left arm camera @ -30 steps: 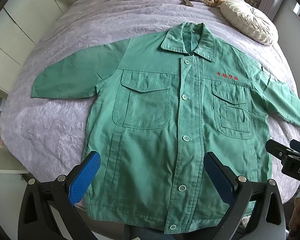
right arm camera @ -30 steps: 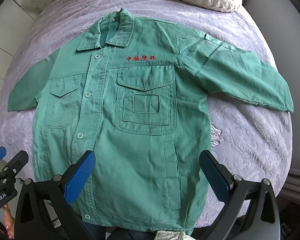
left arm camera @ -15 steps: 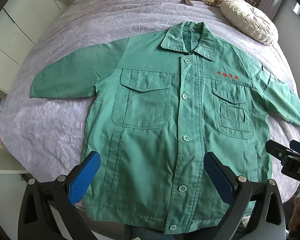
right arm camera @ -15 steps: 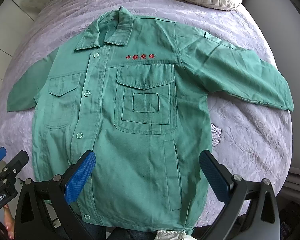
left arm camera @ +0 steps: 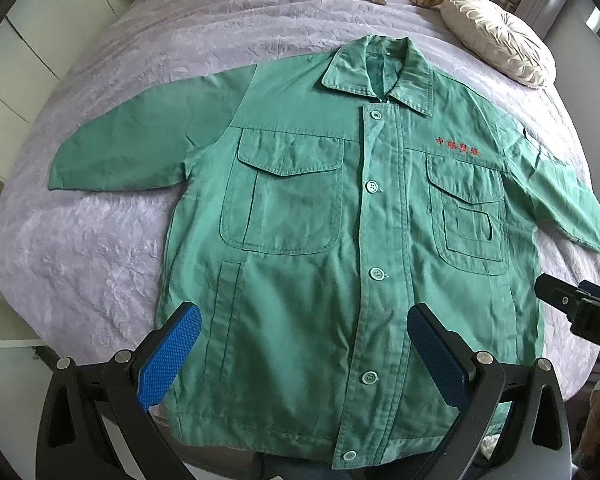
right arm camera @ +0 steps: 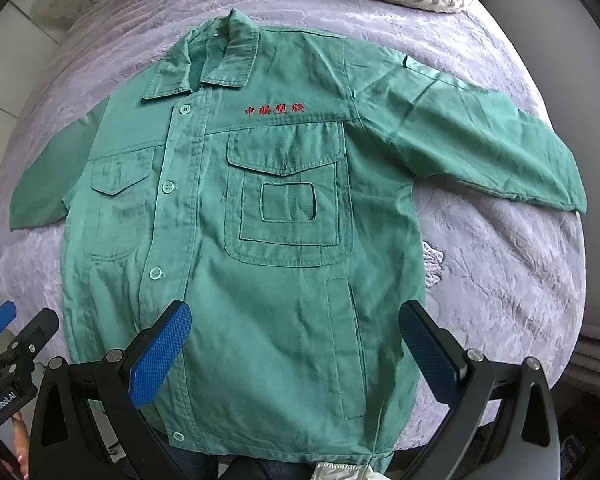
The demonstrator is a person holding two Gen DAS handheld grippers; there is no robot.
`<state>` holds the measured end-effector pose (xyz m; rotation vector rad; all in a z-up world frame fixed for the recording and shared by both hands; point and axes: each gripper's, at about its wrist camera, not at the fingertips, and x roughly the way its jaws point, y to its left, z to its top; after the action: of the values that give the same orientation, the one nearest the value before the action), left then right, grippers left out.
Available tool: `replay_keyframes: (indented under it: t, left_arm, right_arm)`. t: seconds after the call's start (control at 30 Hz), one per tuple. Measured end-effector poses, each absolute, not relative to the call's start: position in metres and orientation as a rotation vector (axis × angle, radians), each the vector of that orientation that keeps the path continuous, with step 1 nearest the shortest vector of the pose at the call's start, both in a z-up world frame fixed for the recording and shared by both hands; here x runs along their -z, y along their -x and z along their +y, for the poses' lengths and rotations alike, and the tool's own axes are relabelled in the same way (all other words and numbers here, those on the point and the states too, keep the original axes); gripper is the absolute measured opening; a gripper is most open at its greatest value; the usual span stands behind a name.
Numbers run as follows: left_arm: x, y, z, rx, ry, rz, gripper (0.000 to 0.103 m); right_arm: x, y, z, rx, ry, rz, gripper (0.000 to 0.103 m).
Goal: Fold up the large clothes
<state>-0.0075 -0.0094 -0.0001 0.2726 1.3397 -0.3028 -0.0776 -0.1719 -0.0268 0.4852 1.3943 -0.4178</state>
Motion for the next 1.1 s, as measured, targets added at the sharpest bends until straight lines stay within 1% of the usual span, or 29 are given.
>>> replay_keyframes:
  t: [0.23,0.37,0.43,0.57,0.7,0.83,1.0,1.1]
  left_arm:
    - [0.015,-0.026,0.021,0.323,-0.228,1.379,0.103]
    - [0.035,-0.058,0.046,0.346,-0.192,1.419,0.103]
    - [0.046,-0.080,0.068,0.354,-0.163,1.417,0.103]
    - [0.065,-0.132,0.129,0.306,-0.060,1.397,0.103]
    - [0.084,-0.190,0.206,0.178,0.041,1.333,0.103]
    - [0.121,-0.241,0.279,0.058,0.164,1.312,0.103]
    - [0.168,-0.275,0.326,0.044,0.400,1.339,0.103]
    - [0.162,-0.284,0.334,0.066,0.491,1.248,0.103]
  right_arm:
    - [0.033,0.068,-0.167,0.432,-0.553,1.383,0.103]
    - [0.038,0.055,-0.152,0.317,-0.682,1.273,0.103]
    - [0.043,0.044,-0.140,0.283,-0.720,1.264,0.103]
    - [0.060,0.010,-0.100,0.228,-0.781,1.289,0.103]
    - [0.073,-0.021,-0.056,0.194,-0.757,1.338,0.103]
    - [0.091,-0.044,-0.024,0.171,-0.723,1.400,0.103]
    - [0.104,-0.063,-0.002,0.173,-0.702,1.443,0.103]
    - [0.105,-0.071,0.003,0.170,-0.677,1.454,0.103]
